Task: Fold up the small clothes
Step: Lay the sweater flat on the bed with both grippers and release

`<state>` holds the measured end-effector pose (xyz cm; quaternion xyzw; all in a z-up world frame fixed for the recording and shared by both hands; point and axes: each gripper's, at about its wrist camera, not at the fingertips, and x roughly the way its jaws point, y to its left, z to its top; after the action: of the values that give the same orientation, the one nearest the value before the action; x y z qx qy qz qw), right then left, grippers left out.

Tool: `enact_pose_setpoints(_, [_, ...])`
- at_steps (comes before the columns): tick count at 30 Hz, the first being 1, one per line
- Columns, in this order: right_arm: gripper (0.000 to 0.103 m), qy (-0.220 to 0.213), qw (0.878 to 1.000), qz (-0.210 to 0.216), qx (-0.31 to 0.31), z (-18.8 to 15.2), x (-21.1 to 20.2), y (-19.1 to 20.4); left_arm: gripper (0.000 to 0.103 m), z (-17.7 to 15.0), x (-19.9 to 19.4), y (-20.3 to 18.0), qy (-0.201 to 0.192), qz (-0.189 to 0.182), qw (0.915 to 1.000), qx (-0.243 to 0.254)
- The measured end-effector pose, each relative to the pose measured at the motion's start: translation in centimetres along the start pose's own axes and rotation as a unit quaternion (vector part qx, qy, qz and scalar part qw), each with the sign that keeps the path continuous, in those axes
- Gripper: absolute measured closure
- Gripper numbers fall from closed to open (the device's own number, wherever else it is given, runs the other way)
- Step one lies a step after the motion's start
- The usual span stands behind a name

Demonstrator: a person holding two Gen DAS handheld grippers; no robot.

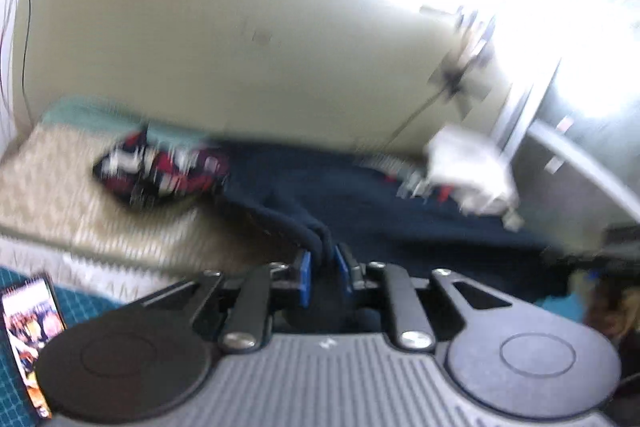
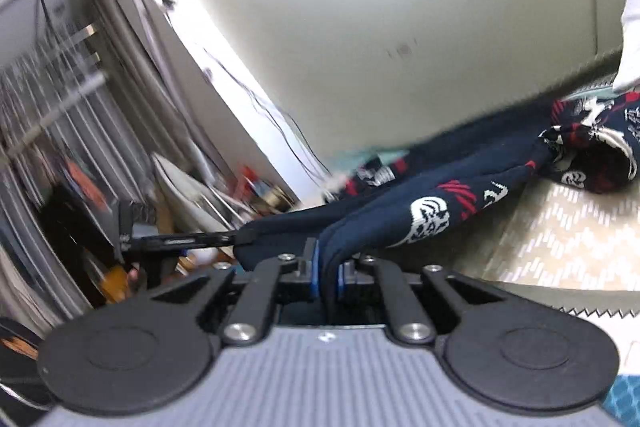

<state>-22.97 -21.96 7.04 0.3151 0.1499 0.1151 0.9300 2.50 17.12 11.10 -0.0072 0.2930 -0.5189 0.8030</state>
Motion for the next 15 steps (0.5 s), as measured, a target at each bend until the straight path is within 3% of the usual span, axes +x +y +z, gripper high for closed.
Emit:
enact_pose_setpoints(2, [0.102,-0.01,0.998,0.048,0.048,-0.6,-1.5,-1.0,0.088,0.1,-1.7,0.1,-0.022,0.002,0.9997,-0.011])
enact_pose_setpoints(3, [0.102,-0.011,0.997,0.054,0.059,-1.1,-2.0,-1.6,0.083,-0.1,-1.8,0.4,-0.026,0.022,0.9993,-0.013])
enact_pose_setpoints(5, [0.097,-0.011,0.999,-0.028,0.029,-2.2,-2.4,-1.7,0.077,-0.9,-0.4,1.2,-0.009,0.089,0.9959,-0.014])
enact_pose_setpoints(7, [0.04,0.002,0.993,-0.117,-0.032,-3.7,-2.1,-1.4,0.07,-2.4,1.7,2.7,0.039,0.111,0.9925,-0.034])
enact_pose_setpoints(9, [0.037,0.025,0.985,-0.156,-0.072,-5.3,-2.0,-1.2,0.058,-4.0,2.8,3.9,0.075,0.113,0.9893,-0.054])
enact_pose_setpoints(12, [0.037,0.04,0.984,-0.158,-0.073,-6.4,-2.8,-1.3,0.039,-6.1,3.6,5.0,0.089,0.12,0.9853,-0.083])
enact_pose_setpoints(15, [0.037,0.034,0.985,-0.162,-0.057,-6.3,-3.0,-2.1,0.029,-7.2,4.8,5.5,0.11,0.105,0.983,-0.103])
